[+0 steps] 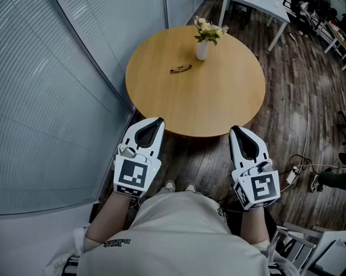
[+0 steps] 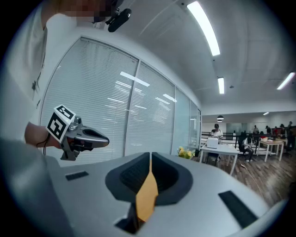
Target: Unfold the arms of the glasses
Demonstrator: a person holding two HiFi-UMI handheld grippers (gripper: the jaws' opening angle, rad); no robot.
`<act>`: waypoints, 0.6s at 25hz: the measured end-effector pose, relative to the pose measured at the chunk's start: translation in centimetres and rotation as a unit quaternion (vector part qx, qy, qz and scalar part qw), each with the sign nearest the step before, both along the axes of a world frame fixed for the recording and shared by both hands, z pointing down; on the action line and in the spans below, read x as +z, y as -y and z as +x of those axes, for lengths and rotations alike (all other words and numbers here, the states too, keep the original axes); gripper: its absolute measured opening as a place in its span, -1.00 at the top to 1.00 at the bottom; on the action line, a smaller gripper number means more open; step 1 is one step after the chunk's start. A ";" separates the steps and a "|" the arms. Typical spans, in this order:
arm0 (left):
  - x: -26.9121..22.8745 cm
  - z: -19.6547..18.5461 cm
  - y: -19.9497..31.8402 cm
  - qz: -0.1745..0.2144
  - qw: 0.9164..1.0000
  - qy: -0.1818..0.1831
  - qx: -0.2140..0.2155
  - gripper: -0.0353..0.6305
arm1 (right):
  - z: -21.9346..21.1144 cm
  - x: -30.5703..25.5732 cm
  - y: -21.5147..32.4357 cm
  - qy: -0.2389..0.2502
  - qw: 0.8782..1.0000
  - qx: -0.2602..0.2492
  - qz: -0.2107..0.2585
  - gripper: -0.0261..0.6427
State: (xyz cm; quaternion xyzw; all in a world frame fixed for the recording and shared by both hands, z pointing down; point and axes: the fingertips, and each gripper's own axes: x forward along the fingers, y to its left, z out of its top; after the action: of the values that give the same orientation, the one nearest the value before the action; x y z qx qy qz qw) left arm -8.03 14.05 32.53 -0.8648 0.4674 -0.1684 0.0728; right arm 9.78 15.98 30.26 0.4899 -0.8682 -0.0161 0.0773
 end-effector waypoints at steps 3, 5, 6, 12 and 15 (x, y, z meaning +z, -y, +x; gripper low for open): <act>0.3 0.5 0.3 -0.002 1.000 0.005 0.000 0.82 | 0.5 0.2 0.5 0.002 1.000 0.002 -0.001 0.81; 0.5 0.8 0.5 -0.004 1.000 0.008 -0.001 0.82 | 0.7 0.3 0.7 0.004 1.000 0.001 -0.001 0.81; 0.6 1.0 0.5 -0.005 1.000 0.010 -0.002 0.82 | 0.9 0.4 0.7 0.005 1.000 0.000 -0.001 0.81; 1.1 2.8 0.8 -0.010 1.000 0.021 -0.003 0.82 | 2.2 0.9 1.0 0.004 1.000 -0.006 -0.001 0.81; 1.4 3.4 1.6 -0.011 1.000 0.024 -0.011 0.82 | 2.9 1.7 2.0 0.005 1.000 -0.012 -0.009 0.81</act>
State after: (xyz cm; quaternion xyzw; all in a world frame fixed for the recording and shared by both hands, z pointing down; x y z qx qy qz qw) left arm -4.60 12.47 33.95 -0.8560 0.4733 -0.1949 0.0724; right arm 12.70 14.02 31.96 0.4792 -0.8743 -0.0066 0.0768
